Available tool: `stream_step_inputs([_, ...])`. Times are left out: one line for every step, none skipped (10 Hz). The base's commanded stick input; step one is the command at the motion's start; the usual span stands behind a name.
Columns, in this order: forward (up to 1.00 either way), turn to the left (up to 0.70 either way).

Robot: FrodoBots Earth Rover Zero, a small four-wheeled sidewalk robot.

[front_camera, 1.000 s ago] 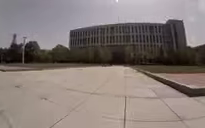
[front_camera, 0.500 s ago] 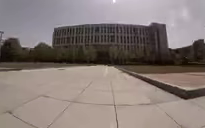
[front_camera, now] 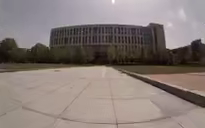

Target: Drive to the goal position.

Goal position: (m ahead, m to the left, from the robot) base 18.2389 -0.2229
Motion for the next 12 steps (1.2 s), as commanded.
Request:
stream_step_inputs([1.0,0.0])
stream_step_inputs([1.0,0.0])
stream_step_inputs([1.0,0.0])
stream_step_inputs([1.0,0.0])
stream_step_inputs([1.0,0.0])
stream_step_inputs([1.0,0.0])
stream_step_inputs([1.0,0.0])
stream_step_inputs([1.0,0.0])
stream_step_inputs([1.0,0.0])
stream_step_inputs([1.0,0.0])
stream_step_inputs([1.0,0.0])
stream_step_inputs([1.0,0.0])
